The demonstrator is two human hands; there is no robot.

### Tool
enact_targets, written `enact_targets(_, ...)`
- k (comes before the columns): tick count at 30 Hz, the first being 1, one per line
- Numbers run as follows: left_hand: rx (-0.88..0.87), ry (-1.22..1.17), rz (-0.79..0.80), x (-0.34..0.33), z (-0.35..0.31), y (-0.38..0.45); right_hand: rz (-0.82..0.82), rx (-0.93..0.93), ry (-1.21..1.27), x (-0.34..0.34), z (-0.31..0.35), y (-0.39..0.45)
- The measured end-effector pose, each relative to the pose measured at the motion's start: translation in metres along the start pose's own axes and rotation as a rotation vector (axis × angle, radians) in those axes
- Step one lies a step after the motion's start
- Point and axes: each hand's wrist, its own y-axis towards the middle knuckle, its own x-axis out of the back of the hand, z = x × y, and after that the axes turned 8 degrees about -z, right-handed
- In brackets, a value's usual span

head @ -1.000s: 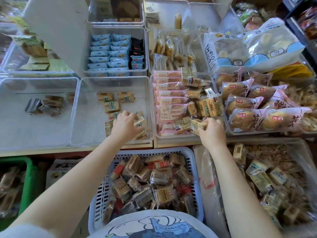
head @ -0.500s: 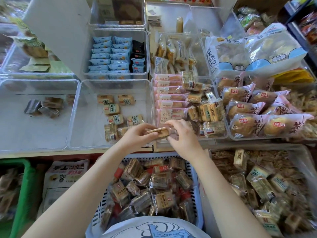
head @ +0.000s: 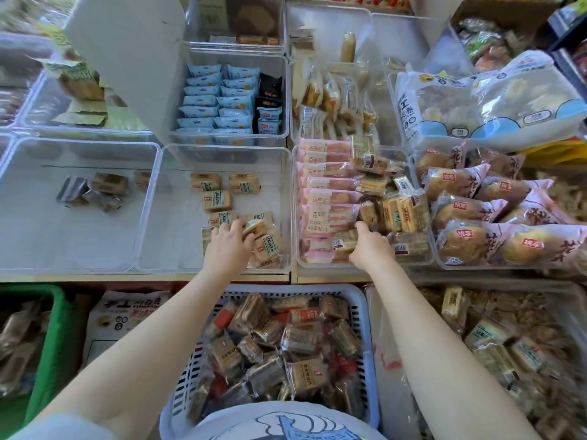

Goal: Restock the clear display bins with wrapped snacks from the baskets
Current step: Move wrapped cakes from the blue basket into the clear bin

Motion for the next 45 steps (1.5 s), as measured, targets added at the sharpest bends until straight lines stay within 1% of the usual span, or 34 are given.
enact_targets(2,0.020,0.020,-0.008,-0.002,0.003,0.001,-0.018,0.012,0.036,0.000,-0.001,-0.004)
enact_targets(5,-0.075,0.020,-0.071,0.002,-0.002,-0.003,-0.051,0.040,0.224,0.009,-0.003,-0.019)
enact_targets(7,-0.209,-0.043,-0.104,0.011,-0.012,-0.013,-0.087,0.058,0.364,0.018,-0.005,-0.031)
enact_targets(9,-0.391,-0.102,-0.099,0.023,-0.026,-0.027,-0.082,0.097,0.468,0.028,0.000,-0.043)
enact_targets(10,-0.474,-0.100,-0.078,0.027,-0.032,-0.034,-0.052,0.113,0.514,0.034,0.005,-0.048)
enact_targets(12,-0.602,-0.020,-0.036,0.035,-0.044,-0.043,0.057,0.153,0.582,0.042,0.018,-0.057)
enact_targets(13,-0.640,0.027,-0.022,0.038,-0.048,-0.044,0.111,0.189,0.596,0.045,0.027,-0.060)
enact_targets(15,-0.660,0.074,0.008,0.039,-0.050,-0.045,0.175,0.269,0.610,0.046,0.043,-0.062)
enact_targets(18,-0.605,0.051,0.031,0.036,-0.030,-0.046,0.180,0.315,0.648,0.041,0.065,-0.061)
enact_targets(20,-0.516,0.066,-0.007,0.036,-0.003,-0.041,0.118,0.323,0.590,0.035,0.075,-0.060)
enact_targets(22,-0.352,0.103,-0.080,0.038,0.026,-0.033,0.071,0.337,0.466,0.020,0.079,-0.056)
enact_targets(24,-0.139,0.122,-0.113,0.040,0.049,-0.024,0.111,0.329,0.375,0.004,0.081,-0.056)
enact_targets(26,0.036,0.158,-0.046,0.041,0.063,-0.015,0.166,0.312,0.324,-0.009,0.083,-0.059)
enact_targets(28,0.142,0.206,0.098,0.043,0.067,-0.009,0.158,0.310,0.270,-0.016,0.084,-0.062)
enact_targets(29,0.162,0.243,0.154,0.044,0.066,-0.007,0.150,0.309,0.256,-0.018,0.083,-0.064)
enact_targets(30,0.147,0.283,0.161,0.044,0.063,-0.007,0.145,0.313,0.263,-0.018,0.082,-0.065)
enact_targets(31,0.108,0.307,0.109,0.044,0.058,-0.007,0.141,0.318,0.288,-0.018,0.080,-0.065)
enact_targets(32,0.057,0.293,0.015,0.043,0.050,-0.009,0.128,0.321,0.326,-0.017,0.077,-0.064)
enact_targets(33,-0.003,0.240,-0.075,0.042,0.039,-0.011,0.085,0.317,0.369,-0.016,0.072,-0.062)
enact_targets(34,-0.071,0.169,-0.131,0.039,0.026,-0.013,-0.001,0.298,0.394,-0.013,0.066,-0.059)
enact_targets(35,-0.146,0.104,-0.151,0.036,0.011,-0.015,-0.128,0.263,0.395,-0.009,0.058,-0.055)
enact_targets(37,-0.295,0.040,-0.135,0.030,-0.024,-0.016,-0.410,0.146,0.332,0.002,0.037,-0.045)
enact_targets(38,-0.357,0.025,-0.126,0.027,-0.041,-0.017,-0.526,0.061,0.295,0.009,0.024,-0.040)
enact_targets(40,-0.441,0.004,-0.111,0.024,-0.073,-0.019,-0.686,-0.119,0.233,0.022,-0.003,-0.028)
enact_targets(41,-0.474,0.004,-0.105,0.022,-0.086,-0.020,-0.719,-0.190,0.215,0.028,-0.014,-0.022)
enact_targets(42,-0.500,0.011,-0.096,0.021,-0.097,-0.020,-0.709,-0.248,0.216,0.032,-0.025,-0.015)
enact_targets(45,-0.547,0.050,-0.055,0.016,-0.117,-0.021,-0.610,-0.332,0.297,0.037,-0.044,0.000)
